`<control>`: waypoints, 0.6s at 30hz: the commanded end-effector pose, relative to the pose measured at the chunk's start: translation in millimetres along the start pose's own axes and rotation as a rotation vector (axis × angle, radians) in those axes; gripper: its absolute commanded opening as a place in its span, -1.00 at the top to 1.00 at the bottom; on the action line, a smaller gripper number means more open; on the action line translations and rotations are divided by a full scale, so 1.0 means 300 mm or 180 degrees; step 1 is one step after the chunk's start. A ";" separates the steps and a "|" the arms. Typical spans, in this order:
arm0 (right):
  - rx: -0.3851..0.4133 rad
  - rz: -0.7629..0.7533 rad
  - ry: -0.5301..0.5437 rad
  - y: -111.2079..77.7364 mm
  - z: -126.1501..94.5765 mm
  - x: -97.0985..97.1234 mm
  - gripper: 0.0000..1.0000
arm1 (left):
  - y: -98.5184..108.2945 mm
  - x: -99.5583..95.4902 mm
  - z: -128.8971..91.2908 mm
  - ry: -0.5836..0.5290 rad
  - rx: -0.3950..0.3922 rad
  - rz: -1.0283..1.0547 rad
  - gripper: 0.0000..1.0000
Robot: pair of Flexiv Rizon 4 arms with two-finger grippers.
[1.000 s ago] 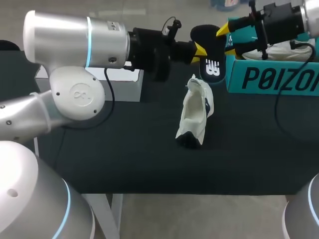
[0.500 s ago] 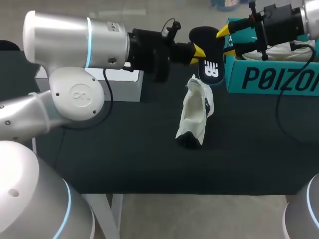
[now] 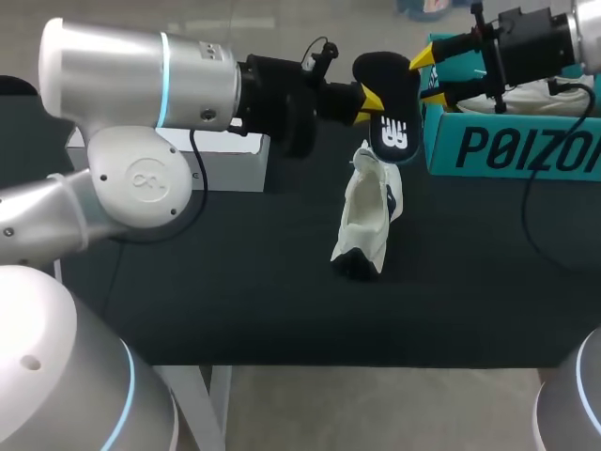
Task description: Take the shoe out of the shoebox, open the shoe tongue, remove and reinsert the insole, then place the shoe into the shoebox
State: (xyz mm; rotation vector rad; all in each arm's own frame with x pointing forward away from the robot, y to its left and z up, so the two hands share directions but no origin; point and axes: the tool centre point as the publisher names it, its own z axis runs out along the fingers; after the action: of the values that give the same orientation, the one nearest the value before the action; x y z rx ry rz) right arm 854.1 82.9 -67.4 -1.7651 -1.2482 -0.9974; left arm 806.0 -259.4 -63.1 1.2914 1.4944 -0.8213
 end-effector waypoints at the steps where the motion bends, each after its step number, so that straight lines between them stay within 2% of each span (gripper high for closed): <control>1: -0.0009 0.0001 -0.0005 -0.001 0.004 0.002 0.00 | -0.001 0.002 -0.006 0.0021 -0.0004 0.0000 1.00; 8: 0.0013 -0.0010 -0.0032 0.004 0.007 0.009 0.01 | -0.001 0.012 -0.011 0.0048 -0.0010 0.0002 1.00; 10: -0.0046 0.0010 -0.0179 0.005 0.006 0.010 0.00 | -0.002 0.015 -0.013 0.0063 -0.0007 0.0013 1.00; 11: -0.0141 0.0013 -0.0377 0.005 0.004 0.011 0.01 | -0.002 0.017 -0.015 0.0081 -0.0006 0.0026 1.00; 12: -0.0211 0.0025 -0.0541 0.004 0.001 0.013 -0.07 | -0.001 0.020 -0.017 0.0103 -0.0008 0.0047 1.00; 13: -0.0328 0.0033 -0.0872 0.004 -0.006 0.019 -0.45 | 0.001 0.030 -0.021 0.0154 -0.0012 0.0096 1.00; 14: -0.0371 0.0057 -0.1090 0.004 -0.017 0.027 -0.62 | 0.002 0.040 -0.024 0.0195 -0.0013 0.0146 1.00; 15: -0.0455 0.0072 -0.1324 0.001 -0.033 0.039 -0.62 | 0.003 0.050 -0.026 0.0225 -0.0013 0.0164 1.00; 16: -0.0562 0.0070 -0.1542 -0.004 -0.049 0.054 -0.91 | 0.004 0.057 -0.027 0.0233 -0.0014 0.0163 1.00; 17: -0.0621 0.0087 -0.1772 -0.009 -0.064 0.071 -1.00 | 0.004 0.064 -0.028 0.0247 -0.0014 0.0167 1.00; 18: -0.0699 0.0085 -0.1950 -0.015 -0.076 0.088 -1.00 | 0.004 0.068 -0.027 0.0256 -0.0015 0.0174 1.00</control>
State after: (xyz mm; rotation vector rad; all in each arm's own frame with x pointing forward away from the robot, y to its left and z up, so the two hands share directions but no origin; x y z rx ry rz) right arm 858.1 77.4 -58.7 -1.9407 -1.3094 -0.9446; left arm 807.8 -250.1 -81.8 1.3621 1.5087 -0.7448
